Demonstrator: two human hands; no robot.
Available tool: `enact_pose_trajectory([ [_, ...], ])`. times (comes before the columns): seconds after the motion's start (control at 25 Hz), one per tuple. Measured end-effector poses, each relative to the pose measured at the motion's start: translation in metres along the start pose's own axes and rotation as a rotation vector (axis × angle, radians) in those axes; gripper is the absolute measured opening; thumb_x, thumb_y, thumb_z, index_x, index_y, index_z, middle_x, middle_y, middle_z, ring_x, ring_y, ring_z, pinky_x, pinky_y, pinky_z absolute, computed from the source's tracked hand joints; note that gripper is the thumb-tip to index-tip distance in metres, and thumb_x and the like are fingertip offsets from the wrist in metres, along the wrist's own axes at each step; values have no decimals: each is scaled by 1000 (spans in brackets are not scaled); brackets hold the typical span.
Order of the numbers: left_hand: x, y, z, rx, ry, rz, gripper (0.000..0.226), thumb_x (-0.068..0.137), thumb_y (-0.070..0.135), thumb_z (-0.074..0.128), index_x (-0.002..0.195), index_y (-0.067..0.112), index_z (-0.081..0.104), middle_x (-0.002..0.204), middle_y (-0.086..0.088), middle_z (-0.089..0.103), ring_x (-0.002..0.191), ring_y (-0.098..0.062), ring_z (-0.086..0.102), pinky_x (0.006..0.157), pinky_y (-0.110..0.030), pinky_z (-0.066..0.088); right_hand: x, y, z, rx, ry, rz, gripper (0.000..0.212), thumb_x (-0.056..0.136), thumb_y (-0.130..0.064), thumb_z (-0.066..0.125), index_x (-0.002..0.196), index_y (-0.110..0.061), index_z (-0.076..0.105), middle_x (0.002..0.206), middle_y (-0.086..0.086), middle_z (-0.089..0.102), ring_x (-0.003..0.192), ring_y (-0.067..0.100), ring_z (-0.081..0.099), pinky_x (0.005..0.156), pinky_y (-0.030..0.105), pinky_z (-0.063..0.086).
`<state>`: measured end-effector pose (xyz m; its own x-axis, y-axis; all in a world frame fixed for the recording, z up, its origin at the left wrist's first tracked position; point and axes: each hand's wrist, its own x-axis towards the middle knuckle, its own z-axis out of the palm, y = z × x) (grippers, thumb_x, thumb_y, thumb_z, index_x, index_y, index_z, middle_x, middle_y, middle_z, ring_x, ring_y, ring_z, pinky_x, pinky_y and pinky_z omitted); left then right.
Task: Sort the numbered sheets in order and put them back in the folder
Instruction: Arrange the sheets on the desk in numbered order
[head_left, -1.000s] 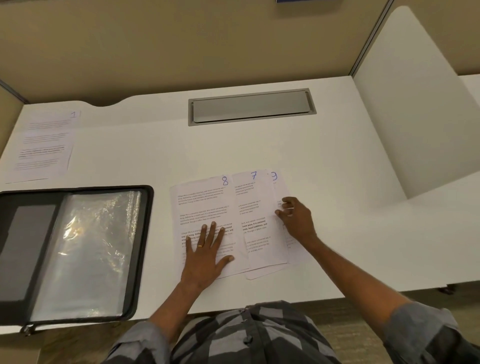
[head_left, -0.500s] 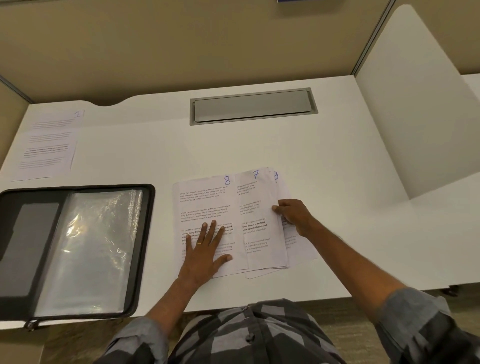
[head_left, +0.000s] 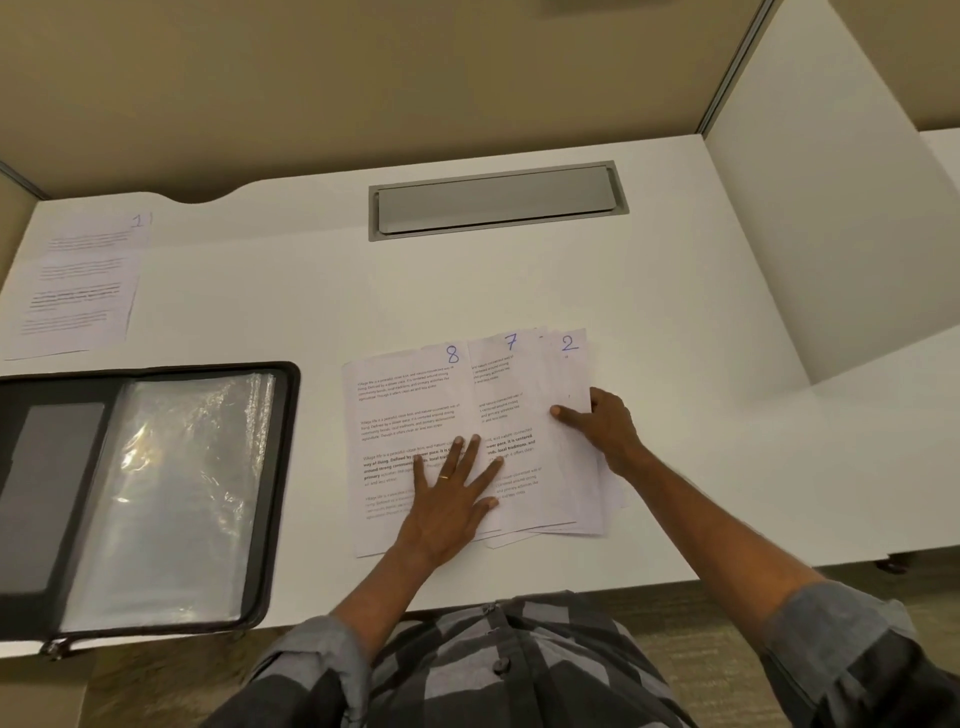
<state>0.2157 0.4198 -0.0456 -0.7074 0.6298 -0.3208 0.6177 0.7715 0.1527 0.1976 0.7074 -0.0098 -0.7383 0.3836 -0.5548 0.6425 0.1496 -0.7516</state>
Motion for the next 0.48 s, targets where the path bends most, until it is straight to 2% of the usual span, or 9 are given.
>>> enact_pose_trajectory([
  [0.12, -6, -4, 9, 48, 17, -3, 64, 106, 58, 21, 163, 36, 4, 172, -3, 0, 157, -30, 3, 114, -76, 18, -6, 2, -10, 110, -171, 45, 34, 85, -13, 81, 117, -10, 71, 114, 10, 75, 100, 27, 72, 85, 39, 58],
  [0.2, -11, -10, 9, 60, 29, 6, 65, 106, 59, 24, 163, 34, 6, 172, -3, 2, 158, -31, 6, 113, -78, 17, -6, 7, -14, 90, -152, 49, 32, 87, -4, 75, 118, -11, 69, 115, 14, 74, 98, 28, 71, 87, 41, 56],
  [0.28, -17, -16, 10, 85, 34, 0, 67, 105, 61, 24, 163, 34, 6, 172, -2, 2, 158, -31, 4, 113, -80, 13, -7, 11, -17, 55, -56, 22, 33, 87, -5, 74, 118, -14, 68, 112, 10, 75, 99, 28, 72, 84, 39, 59],
  [0.36, -21, -24, 12, 87, 26, 3, 67, 105, 64, 20, 163, 34, 4, 172, -3, -2, 158, -32, 0, 113, -80, 10, -12, 16, -19, 73, 37, 3, 33, 88, -7, 74, 120, -12, 66, 112, 7, 74, 96, 24, 72, 75, 31, 56],
  [0.4, -24, -27, 13, 79, 29, 11, 67, 105, 64, 18, 163, 35, 3, 172, -3, -5, 158, -32, -3, 113, -79, 10, -14, 19, -18, 84, 53, 1, 34, 88, -10, 75, 121, -12, 66, 112, 6, 74, 96, 22, 72, 75, 30, 56],
  [0.48, -26, -30, 12, 59, 45, 23, 68, 105, 65, 17, 163, 35, 1, 172, -2, -9, 158, -31, -6, 114, -78, 8, -19, 28, -16, 81, 11, 4, 39, 87, -15, 79, 123, -14, 64, 114, 4, 73, 100, 21, 71, 85, 36, 58],
])
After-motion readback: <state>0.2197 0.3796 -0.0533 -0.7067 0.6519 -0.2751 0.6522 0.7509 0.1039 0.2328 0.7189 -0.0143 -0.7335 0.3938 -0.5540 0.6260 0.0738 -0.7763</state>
